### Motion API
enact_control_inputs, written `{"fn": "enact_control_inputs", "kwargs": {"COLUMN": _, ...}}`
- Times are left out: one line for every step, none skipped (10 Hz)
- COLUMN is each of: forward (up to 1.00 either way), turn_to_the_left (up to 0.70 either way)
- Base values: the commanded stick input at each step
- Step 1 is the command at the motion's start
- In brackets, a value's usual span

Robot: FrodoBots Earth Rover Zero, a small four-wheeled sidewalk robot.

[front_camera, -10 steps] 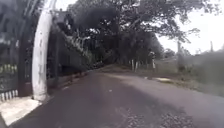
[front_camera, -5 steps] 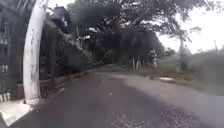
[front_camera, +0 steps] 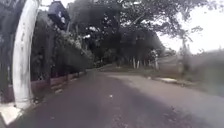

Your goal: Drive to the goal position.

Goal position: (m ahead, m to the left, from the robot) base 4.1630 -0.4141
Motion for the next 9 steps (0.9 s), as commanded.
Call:
{"fn": "enact_control_inputs", "kwargs": {"forward": 0.50, "turn_to_the_left": 0.00}}
{"fn": "enact_control_inputs", "kwargs": {"forward": 0.50, "turn_to_the_left": 0.00}}
{"fn": "enact_control_inputs", "kwargs": {"forward": 0.50, "turn_to_the_left": 0.00}}
{"fn": "enact_control_inputs", "kwargs": {"forward": 0.50, "turn_to_the_left": 0.00}}
{"fn": "enact_control_inputs", "kwargs": {"forward": 0.50, "turn_to_the_left": 0.00}}
{"fn": "enact_control_inputs", "kwargs": {"forward": 0.50, "turn_to_the_left": 0.00}}
{"fn": "enact_control_inputs", "kwargs": {"forward": 0.50, "turn_to_the_left": 0.00}}
{"fn": "enact_control_inputs", "kwargs": {"forward": 0.50, "turn_to_the_left": 0.00}}
{"fn": "enact_control_inputs", "kwargs": {"forward": 0.50, "turn_to_the_left": 0.00}}
